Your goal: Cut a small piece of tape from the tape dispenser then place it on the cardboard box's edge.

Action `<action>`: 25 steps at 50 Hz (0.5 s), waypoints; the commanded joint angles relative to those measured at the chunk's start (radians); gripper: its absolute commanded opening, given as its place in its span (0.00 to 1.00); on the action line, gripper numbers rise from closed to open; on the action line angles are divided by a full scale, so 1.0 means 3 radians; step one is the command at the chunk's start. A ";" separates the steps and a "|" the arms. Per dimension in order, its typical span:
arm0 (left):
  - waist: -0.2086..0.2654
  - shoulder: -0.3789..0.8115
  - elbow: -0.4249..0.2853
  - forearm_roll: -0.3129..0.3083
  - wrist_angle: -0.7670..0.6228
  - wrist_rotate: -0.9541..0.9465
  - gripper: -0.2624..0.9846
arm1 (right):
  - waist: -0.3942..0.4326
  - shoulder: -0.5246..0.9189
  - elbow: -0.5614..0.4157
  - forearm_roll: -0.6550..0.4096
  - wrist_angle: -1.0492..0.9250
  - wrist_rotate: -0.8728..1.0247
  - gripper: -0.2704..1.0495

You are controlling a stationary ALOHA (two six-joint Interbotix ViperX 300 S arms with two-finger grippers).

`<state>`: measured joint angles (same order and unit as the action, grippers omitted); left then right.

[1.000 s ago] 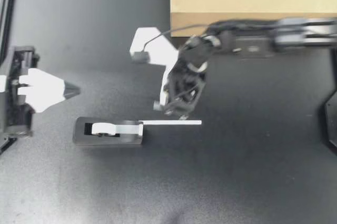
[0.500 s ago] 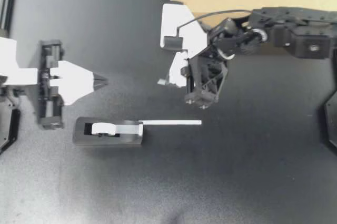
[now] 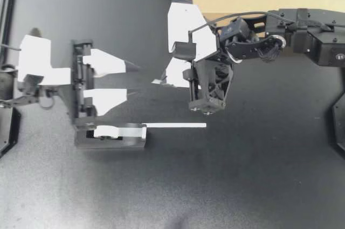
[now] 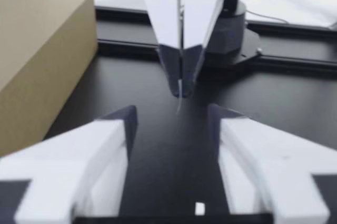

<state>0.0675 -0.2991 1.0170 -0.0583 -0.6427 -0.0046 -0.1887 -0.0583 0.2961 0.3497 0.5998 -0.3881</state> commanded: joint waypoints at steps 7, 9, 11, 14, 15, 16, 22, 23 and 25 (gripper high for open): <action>0.0010 0.0092 -0.0164 -0.0005 -0.0051 -0.0020 0.55 | 0.0015 -0.0072 -0.0112 0.0000 -0.0031 -0.0005 0.14; 0.0010 0.0102 -0.0169 -0.0005 -0.0051 -0.0020 0.55 | 0.0015 -0.0072 -0.0112 0.0000 -0.0031 -0.0005 0.14; 0.0010 0.0107 -0.0179 -0.0005 -0.0061 -0.0020 0.55 | 0.0015 -0.0066 -0.0112 -0.0005 -0.0031 -0.0005 0.14; 0.0010 0.0112 -0.0184 -0.0005 -0.0077 -0.0026 0.55 | 0.0010 -0.0061 -0.0118 -0.0005 -0.0036 -0.0005 0.14; 0.0010 0.0118 -0.0189 -0.0005 -0.0077 -0.0026 0.55 | 0.0015 -0.0056 -0.0112 -0.0005 -0.0036 -0.0005 0.14; 0.0010 0.0118 -0.0189 -0.0005 -0.0077 -0.0026 0.55 | 0.0015 -0.0056 -0.0112 -0.0005 -0.0041 -0.0005 0.14; 0.0010 0.0153 -0.0210 -0.0005 -0.0092 -0.0041 0.55 | 0.0015 -0.0041 -0.0118 -0.0031 -0.0061 -0.0005 0.14; 0.0010 0.0169 -0.0215 -0.0005 -0.0097 -0.0046 0.55 | 0.0015 -0.0041 -0.0118 -0.0031 -0.0061 -0.0005 0.14; 0.0010 0.0189 -0.0225 -0.0005 -0.0107 -0.0061 0.55 | 0.0015 -0.0036 -0.0123 -0.0041 -0.0066 -0.0005 0.14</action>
<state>0.0690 -0.2424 0.9771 -0.0583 -0.6627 -0.0199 -0.1887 -0.0583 0.2884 0.3405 0.5906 -0.3881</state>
